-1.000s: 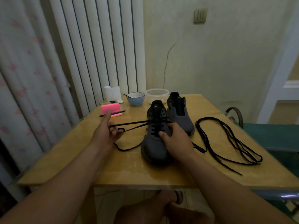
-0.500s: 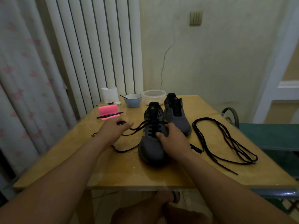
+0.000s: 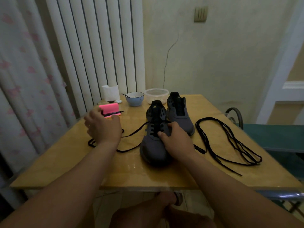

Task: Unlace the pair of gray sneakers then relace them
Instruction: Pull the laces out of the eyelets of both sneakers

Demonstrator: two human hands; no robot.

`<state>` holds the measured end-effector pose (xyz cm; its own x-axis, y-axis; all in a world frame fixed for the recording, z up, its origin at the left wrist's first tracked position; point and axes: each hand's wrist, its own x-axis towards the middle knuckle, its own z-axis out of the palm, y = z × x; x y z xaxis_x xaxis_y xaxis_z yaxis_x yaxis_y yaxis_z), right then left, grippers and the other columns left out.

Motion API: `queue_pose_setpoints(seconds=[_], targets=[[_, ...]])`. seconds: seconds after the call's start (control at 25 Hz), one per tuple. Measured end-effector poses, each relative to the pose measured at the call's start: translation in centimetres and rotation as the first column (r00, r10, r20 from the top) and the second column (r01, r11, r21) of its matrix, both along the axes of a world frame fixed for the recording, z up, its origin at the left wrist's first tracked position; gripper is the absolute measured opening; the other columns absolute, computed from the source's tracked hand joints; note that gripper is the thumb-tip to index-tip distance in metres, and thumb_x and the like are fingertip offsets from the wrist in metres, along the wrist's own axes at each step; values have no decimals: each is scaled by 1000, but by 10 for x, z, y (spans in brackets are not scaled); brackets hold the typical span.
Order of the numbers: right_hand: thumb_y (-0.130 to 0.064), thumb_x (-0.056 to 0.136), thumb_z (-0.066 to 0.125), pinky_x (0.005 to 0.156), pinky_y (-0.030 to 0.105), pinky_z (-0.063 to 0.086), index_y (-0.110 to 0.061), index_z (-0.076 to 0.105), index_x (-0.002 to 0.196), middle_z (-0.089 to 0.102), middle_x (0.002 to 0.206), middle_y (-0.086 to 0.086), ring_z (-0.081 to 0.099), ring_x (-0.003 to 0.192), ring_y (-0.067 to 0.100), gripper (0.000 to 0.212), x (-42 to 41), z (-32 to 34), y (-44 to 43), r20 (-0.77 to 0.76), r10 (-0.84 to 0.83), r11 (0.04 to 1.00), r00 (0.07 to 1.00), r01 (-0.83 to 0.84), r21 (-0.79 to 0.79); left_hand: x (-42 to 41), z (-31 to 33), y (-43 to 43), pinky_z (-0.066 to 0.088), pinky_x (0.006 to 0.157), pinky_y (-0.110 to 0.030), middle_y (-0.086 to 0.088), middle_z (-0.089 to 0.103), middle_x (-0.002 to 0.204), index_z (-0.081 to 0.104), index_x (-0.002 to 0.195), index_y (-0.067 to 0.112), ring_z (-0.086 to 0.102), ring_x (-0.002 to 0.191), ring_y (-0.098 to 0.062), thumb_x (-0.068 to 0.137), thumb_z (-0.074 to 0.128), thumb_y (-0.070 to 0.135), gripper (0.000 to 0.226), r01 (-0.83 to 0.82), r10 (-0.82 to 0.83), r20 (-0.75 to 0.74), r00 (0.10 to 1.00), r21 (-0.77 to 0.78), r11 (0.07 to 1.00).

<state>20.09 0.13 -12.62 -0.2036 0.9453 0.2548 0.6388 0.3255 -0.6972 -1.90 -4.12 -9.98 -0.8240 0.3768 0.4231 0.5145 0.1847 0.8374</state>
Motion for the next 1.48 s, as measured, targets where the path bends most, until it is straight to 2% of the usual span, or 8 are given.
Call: queue_pose_setpoints(seconds=[0.12,0.28,0.48,0.68,0.96,1.08,1.24,1.48], targets=[[-52,98,64,72,37,55,-25,43,122,60,100,-11,65,94,17,42,3,6,1,2,-23,998,1000,23,62,30,-3,1,54,85,-44,1,51,110,49,103,22,58,98,-24,94,69,28,23,270,-264,-170,949,14,963],[-33,101,65,57,22,39,-25,49,130,56,89,-15,56,78,2,34,8,25,14,10,5,989,1000,-6,150,65,-28,9,54,97,-42,4,49,123,49,132,25,55,114,-17,88,75,54,59,613,-641,20,767,-320,723],[-20,104,57,75,29,49,-32,55,129,53,114,-5,58,94,10,28,10,26,20,119,144,951,982,-171,259,65,-43,6,54,99,-39,3,44,128,40,136,32,52,119,-17,85,80,50,68,610,-632,-53,773,-211,764],[-28,104,59,69,18,45,-29,55,122,57,113,-4,57,91,3,19,15,20,18,41,162,957,986,-168,239,68,-47,2,55,92,-41,7,48,116,50,121,30,54,107,-15,86,77,50,48,532,-568,-295,768,-198,823],[-30,103,59,71,35,50,-26,61,110,49,105,-7,53,91,13,8,16,24,23,300,154,878,941,-270,396,65,-43,5,55,95,-42,8,49,118,51,129,32,54,111,-15,86,78,51,55,574,-624,-231,746,-252,779],[-26,106,54,72,35,45,-17,58,100,53,99,-3,54,91,18,12,6,46,26,382,199,930,902,-297,216,62,-42,9,55,99,-43,7,48,122,49,132,33,54,117,-16,86,79,50,58,586,-641,-166,750,-283,759],[-21,105,55,70,31,44,-10,66,100,62,92,3,58,82,16,16,12,64,12,79,404,891,912,-372,-261,64,-42,11,55,99,-44,8,48,121,49,131,35,53,116,-16,86,79,49,56,590,-641,-146,753,-280,757],[-39,108,50,62,35,41,-8,63,91,56,75,9,53,65,21,38,4,45,10,-65,108,974,992,-118,-195,65,-42,9,55,99,-44,8,47,120,51,130,34,55,115,-16,87,80,45,53,602,-642,-116,758,-255,757]])
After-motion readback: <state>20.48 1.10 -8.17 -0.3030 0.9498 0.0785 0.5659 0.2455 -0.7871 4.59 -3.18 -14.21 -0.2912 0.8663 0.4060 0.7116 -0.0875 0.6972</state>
